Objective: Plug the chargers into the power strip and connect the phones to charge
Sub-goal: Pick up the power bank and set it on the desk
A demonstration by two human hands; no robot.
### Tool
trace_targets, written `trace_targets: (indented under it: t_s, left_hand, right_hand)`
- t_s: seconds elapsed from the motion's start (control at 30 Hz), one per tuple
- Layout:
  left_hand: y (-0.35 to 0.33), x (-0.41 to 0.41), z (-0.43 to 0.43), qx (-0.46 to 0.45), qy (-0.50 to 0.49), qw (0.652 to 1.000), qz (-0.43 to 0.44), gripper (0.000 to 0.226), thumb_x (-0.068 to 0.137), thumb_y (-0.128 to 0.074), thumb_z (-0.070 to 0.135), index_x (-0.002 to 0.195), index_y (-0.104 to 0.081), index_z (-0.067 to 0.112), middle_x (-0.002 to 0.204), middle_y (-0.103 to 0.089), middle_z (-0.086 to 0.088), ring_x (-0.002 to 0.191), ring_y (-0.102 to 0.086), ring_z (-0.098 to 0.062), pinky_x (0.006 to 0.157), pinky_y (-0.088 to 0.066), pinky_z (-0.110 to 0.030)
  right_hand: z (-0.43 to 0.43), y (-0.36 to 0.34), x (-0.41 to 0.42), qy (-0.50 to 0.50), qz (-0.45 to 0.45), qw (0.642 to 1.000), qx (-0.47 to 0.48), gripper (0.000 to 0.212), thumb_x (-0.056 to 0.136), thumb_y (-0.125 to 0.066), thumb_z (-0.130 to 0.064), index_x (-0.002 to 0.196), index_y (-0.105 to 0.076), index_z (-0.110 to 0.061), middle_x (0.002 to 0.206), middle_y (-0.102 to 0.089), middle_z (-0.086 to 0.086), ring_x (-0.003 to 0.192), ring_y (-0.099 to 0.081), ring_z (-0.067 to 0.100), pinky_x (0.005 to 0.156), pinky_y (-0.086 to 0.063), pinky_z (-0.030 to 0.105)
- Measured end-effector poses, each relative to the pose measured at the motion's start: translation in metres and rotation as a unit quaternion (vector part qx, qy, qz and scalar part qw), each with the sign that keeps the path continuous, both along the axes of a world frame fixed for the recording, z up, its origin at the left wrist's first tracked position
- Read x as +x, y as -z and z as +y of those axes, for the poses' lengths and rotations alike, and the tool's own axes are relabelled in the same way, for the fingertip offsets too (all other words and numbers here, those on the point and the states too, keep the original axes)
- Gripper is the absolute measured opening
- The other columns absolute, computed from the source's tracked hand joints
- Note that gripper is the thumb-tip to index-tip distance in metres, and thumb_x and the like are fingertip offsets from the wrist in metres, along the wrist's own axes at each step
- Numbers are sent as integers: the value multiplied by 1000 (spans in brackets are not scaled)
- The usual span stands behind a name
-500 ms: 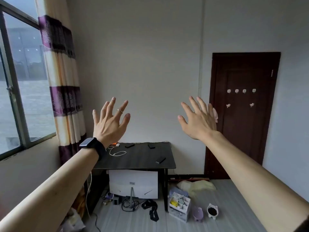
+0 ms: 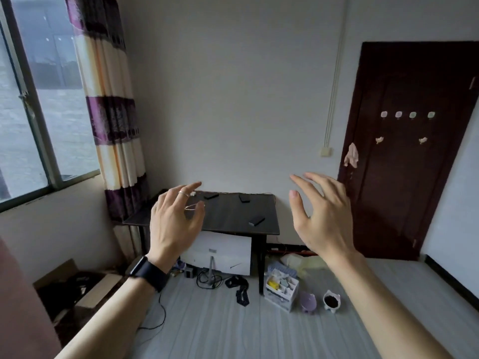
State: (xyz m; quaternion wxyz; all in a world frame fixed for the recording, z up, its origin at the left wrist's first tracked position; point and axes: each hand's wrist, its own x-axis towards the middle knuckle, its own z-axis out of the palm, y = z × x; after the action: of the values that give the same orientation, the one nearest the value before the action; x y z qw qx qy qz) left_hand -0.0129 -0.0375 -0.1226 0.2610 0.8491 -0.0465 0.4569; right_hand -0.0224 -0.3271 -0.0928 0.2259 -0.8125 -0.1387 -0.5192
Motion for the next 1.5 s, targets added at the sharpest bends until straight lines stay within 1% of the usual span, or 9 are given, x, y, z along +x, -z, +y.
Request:
trace_targets:
  t_s: [0.23, 0.33, 0.47, 0.7, 0.93, 1.1, 1.27, 1.4, 1.5]
  left_hand:
    - [118, 18, 22, 3, -24, 988, 154, 45, 87, -65, 29, 131, -59, 33, 123, -65, 5, 115, -56, -24, 98, -46, -42]
    - [149, 46, 34, 3, -28, 980, 196, 44, 86, -71, 23, 128, -63, 31, 120, -67, 6, 116, -57, -24, 96, -48, -41]
    - [180, 104, 57, 8, -27, 968, 249, 44, 86, -67, 25, 129, -62, 32, 124, -66, 6, 117, -56, -24, 95, -48, -41]
    - [210, 215, 106, 44, -9, 950, 309, 50, 85, -67, 26, 134, -58, 34, 130, -63, 8, 121, -54, -21, 98, -46, -37]
    - [234, 322, 134, 58, -5, 934, 354, 49, 88, -63, 26, 136, -57, 32, 131, -63, 2, 121, -55, -26, 99, -46, -41]
    - [267, 403, 131, 55, 8, 921, 386, 48, 89, -62, 28, 136, -56, 34, 132, -62, 3, 123, -53, -26, 100, -45, -42]
    - [298, 504, 123, 61, 8, 908, 414, 47, 90, -60, 30, 137, -54, 34, 135, -60, 5, 127, -50, -23, 104, -43, -40]
    - [313, 577, 112, 52, 6, 888, 456, 47, 91, -58, 28, 138, -54, 34, 135, -60, 4, 126, -51, -24, 103, -43, -40]
    - [329, 634, 99, 48, 10, 871, 489, 47, 91, -57, 27, 137, -54, 31, 132, -61, 2, 124, -51, -27, 101, -42, -39]
  right_hand:
    - [23, 109, 36, -62, 102, 992, 30, 32, 95, -55, -32, 117, -75, -21, 116, -73, -1, 115, -60, 25, 100, -47, 42]
    - [35, 150, 65, -62, 165, 984, 31, 32, 94, -55, -33, 115, -76, -20, 114, -74, -4, 114, -61, 23, 100, -48, 42]
    - [59, 194, 123, -48, 228, 972, 19, 32, 93, -56, -34, 113, -77, -21, 113, -75, -7, 116, -61, 23, 98, -50, 45]
    - [106, 237, 230, -40, 304, 952, -4, 34, 91, -54, -40, 114, -76, -26, 114, -74, -10, 112, -62, 19, 94, -54, 43]
    - [129, 266, 327, -31, 357, 933, -13, 35, 92, -55, -38, 116, -75, -23, 115, -75, -9, 113, -62, 21, 97, -52, 42]
    - [129, 298, 403, -23, 387, 922, -1, 35, 93, -54, -38, 116, -75, -23, 114, -75, -10, 110, -63, 20, 96, -51, 42]
    - [122, 332, 499, -12, 414, 910, 3, 33, 92, -55, -39, 115, -75, -26, 112, -75, -12, 106, -64, 19, 92, -50, 33]
    - [115, 349, 571, -5, 445, 896, 11, 27, 92, -66, -29, 117, -75, -24, 112, -76, -8, 104, -66, 24, 92, -46, 31]
    - [108, 360, 629, -7, 477, 878, 24, 30, 92, -69, -26, 122, -72, -23, 112, -76, -3, 105, -65, 27, 93, -48, 36]
